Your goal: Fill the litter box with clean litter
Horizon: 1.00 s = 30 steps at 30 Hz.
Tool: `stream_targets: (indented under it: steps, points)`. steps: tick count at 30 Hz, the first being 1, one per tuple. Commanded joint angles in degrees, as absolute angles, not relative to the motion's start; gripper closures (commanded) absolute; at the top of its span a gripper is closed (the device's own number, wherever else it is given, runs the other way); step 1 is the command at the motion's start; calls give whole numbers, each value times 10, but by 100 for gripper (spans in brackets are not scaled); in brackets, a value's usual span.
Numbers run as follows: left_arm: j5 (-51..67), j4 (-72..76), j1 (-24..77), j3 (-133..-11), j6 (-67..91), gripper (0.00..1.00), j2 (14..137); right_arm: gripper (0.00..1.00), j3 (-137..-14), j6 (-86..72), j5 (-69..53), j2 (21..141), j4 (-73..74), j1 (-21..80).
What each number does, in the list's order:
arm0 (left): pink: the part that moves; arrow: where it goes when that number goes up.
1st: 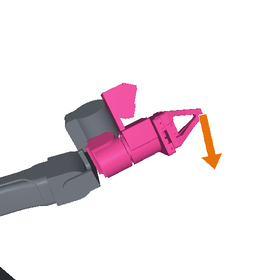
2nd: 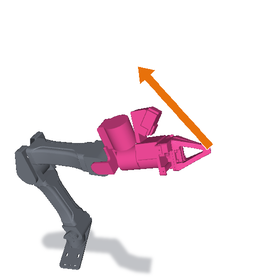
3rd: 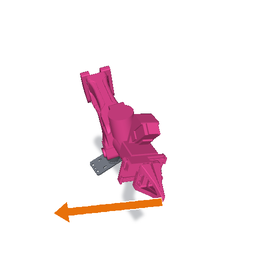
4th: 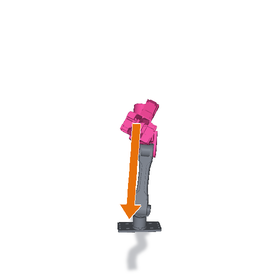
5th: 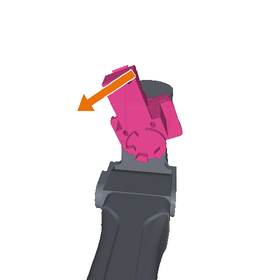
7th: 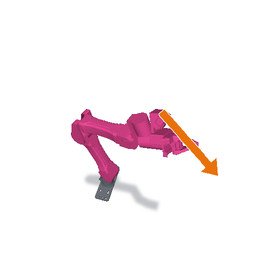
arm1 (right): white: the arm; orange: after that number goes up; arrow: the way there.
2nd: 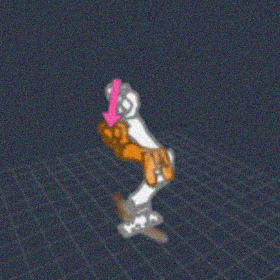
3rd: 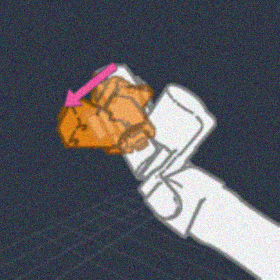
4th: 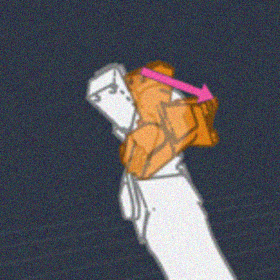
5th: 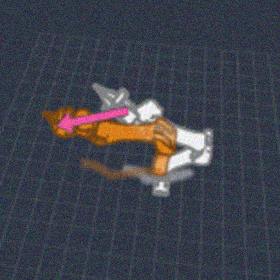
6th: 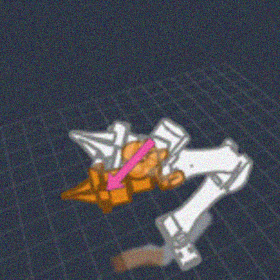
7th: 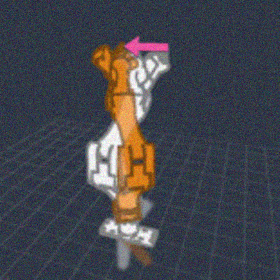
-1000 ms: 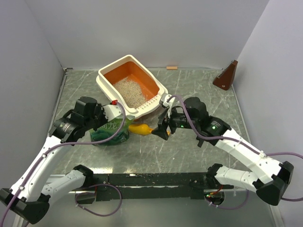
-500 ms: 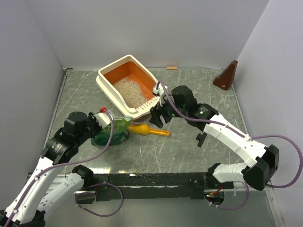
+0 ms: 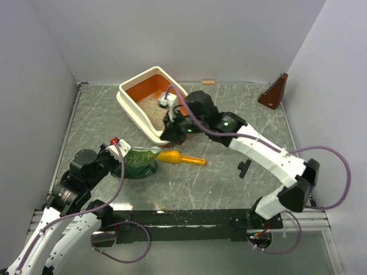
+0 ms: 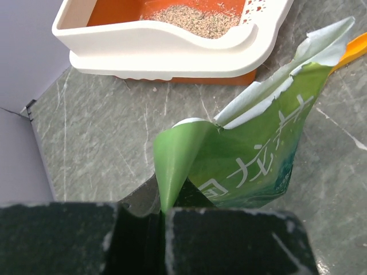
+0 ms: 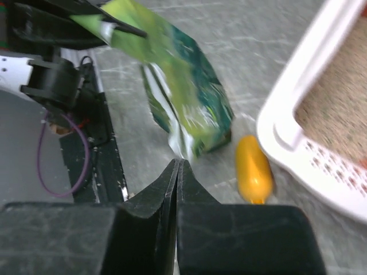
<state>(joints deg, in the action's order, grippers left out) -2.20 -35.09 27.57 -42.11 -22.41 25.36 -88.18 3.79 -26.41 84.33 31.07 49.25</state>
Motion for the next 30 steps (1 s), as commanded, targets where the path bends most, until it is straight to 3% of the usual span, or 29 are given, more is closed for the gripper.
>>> stream_targets:
  steps: [1,20,30]
  points:
    - [-29,-259,281,-453,-178,99,251,100,-947,26,-279,903,324,531]
    - [-116,-246,339,-442,-198,99,268,100,-1030,58,-312,1036,304,551]
    - [-134,-246,354,-448,-198,99,277,100,-1016,44,-285,1064,266,553]
